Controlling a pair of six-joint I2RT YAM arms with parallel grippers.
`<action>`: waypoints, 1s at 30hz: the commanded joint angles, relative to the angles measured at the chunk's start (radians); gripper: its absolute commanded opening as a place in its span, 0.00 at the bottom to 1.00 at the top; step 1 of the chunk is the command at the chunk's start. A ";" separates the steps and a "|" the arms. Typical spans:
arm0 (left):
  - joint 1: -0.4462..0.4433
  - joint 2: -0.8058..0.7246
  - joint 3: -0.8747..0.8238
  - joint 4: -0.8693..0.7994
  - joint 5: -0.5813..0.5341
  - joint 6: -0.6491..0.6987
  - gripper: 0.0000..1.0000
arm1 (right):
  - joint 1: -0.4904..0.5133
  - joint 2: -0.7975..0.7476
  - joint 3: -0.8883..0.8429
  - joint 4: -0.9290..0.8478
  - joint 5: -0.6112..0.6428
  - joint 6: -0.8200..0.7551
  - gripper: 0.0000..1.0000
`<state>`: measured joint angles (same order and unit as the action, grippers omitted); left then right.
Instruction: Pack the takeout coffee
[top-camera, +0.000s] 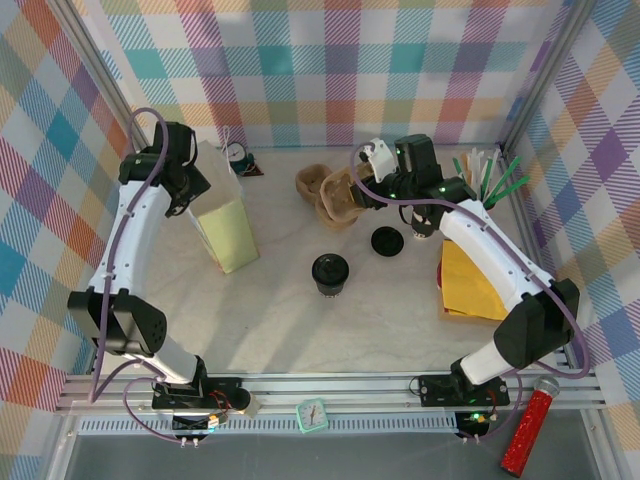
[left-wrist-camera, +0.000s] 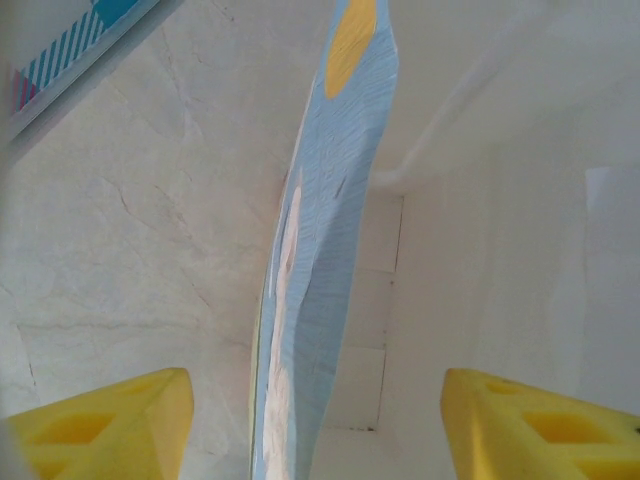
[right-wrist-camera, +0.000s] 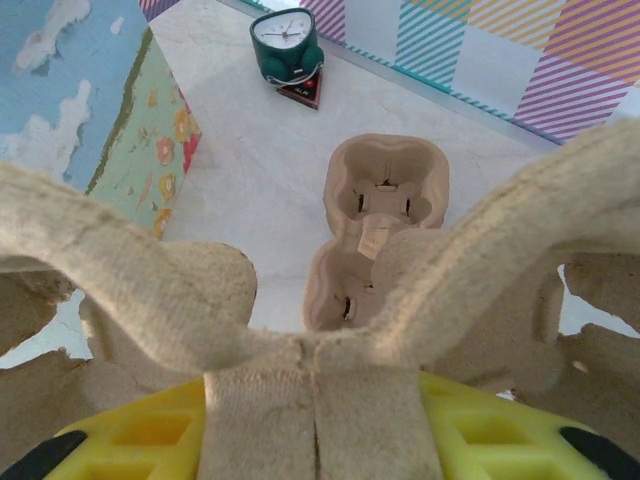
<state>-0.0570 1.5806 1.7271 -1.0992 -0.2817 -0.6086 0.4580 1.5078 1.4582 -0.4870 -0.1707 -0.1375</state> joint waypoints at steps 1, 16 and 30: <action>0.022 0.025 0.028 -0.032 -0.022 0.020 0.60 | -0.004 -0.029 0.009 0.016 -0.038 0.016 0.43; 0.026 0.019 0.062 0.012 0.058 0.252 0.19 | 0.003 -0.056 0.026 -0.019 -0.076 -0.004 0.43; -0.088 -0.110 -0.009 0.070 0.172 0.486 0.18 | 0.041 -0.067 0.053 -0.056 -0.084 -0.031 0.43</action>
<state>-0.1268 1.5116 1.7325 -1.0405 -0.1238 -0.1974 0.4866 1.4750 1.4704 -0.5289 -0.2298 -0.1467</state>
